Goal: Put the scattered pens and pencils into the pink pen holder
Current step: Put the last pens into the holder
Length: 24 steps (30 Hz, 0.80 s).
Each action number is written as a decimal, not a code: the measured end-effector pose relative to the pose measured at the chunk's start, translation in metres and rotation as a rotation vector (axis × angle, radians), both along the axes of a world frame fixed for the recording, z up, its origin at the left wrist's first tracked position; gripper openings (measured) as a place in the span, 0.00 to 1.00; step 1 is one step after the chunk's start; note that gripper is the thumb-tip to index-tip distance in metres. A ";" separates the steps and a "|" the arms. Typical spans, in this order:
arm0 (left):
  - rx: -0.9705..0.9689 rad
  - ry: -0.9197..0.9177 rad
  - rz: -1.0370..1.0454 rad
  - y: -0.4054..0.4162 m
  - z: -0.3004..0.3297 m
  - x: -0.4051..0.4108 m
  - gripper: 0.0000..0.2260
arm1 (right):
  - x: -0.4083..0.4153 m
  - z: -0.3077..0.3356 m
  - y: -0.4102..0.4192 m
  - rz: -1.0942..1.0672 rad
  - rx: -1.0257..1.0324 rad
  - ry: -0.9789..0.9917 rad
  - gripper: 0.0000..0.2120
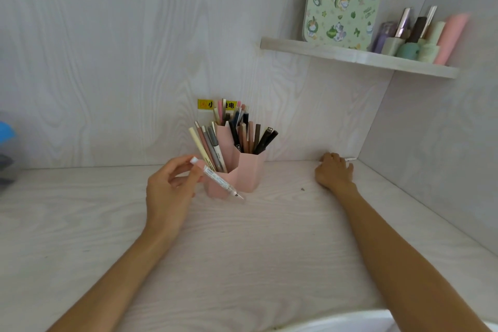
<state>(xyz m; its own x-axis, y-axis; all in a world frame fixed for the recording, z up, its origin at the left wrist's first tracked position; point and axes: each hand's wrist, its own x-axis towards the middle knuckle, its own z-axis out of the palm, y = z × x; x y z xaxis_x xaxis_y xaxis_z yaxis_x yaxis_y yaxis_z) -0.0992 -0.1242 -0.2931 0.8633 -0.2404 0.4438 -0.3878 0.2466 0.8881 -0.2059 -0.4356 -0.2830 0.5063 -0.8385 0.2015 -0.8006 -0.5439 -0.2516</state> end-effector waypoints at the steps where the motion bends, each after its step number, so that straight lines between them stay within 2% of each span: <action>1: -0.002 -0.009 0.010 0.000 0.000 0.001 0.04 | 0.000 0.000 0.003 0.014 0.018 -0.008 0.17; 8: -0.131 0.007 0.127 0.002 0.007 0.000 0.06 | 0.006 0.000 0.053 0.193 0.054 -0.016 0.13; 15: -0.384 -0.152 0.319 0.017 0.059 -0.013 0.09 | 0.005 -0.004 0.099 0.608 0.043 -0.187 0.23; 20: -0.353 -0.335 0.289 -0.004 0.115 -0.017 0.06 | 0.000 -0.006 0.103 0.693 0.027 -0.283 0.22; 24: -0.056 -0.535 0.249 -0.034 0.123 -0.022 0.07 | -0.003 -0.005 0.098 0.695 0.039 -0.317 0.17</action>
